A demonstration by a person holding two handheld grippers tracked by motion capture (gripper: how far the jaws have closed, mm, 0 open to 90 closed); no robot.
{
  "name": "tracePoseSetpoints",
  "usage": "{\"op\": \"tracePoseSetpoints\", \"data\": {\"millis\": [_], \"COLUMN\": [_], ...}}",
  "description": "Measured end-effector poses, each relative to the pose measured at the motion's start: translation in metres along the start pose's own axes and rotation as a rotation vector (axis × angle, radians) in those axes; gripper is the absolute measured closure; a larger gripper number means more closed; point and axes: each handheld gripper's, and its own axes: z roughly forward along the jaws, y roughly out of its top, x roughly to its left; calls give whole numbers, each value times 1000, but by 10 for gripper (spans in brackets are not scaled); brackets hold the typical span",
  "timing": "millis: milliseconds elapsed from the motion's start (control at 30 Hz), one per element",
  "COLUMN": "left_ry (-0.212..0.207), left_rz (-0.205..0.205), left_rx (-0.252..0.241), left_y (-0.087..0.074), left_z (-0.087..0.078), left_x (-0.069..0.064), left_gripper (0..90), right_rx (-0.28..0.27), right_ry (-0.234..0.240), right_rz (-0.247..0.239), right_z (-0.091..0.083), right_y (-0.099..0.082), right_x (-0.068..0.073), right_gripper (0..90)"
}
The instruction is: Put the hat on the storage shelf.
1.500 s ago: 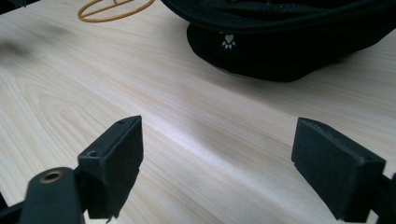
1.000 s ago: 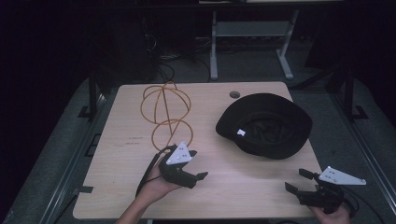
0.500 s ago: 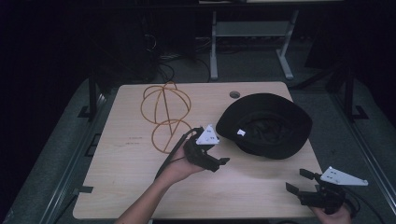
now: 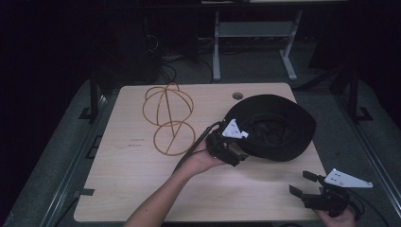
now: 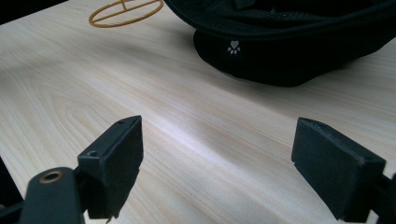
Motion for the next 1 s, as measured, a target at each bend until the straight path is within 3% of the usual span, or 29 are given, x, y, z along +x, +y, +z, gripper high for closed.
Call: {"op": "tracePoseSetpoints", "data": {"millis": [267, 467, 667, 1000], "left_ry": [9, 4, 17, 75], "left_rz": [20, 49, 55, 94], "left_rx": [38, 115, 157, 175], "left_y": [10, 9, 8, 9], "left_z": [18, 31, 43, 60], "left_x": [1, 5, 7, 6], "left_gripper": [215, 214, 230, 440], "right_rx": [-6, -9, -8, -11], "right_ry": [9, 10, 16, 16], "right_rz": [-3, -2, -9, -8], "right_z": [-1, -1, 1, 1], "right_y": [0, 0, 1, 2], "right_x": [-1, 0, 0, 1], "right_gripper": [161, 161, 161, 162]}}
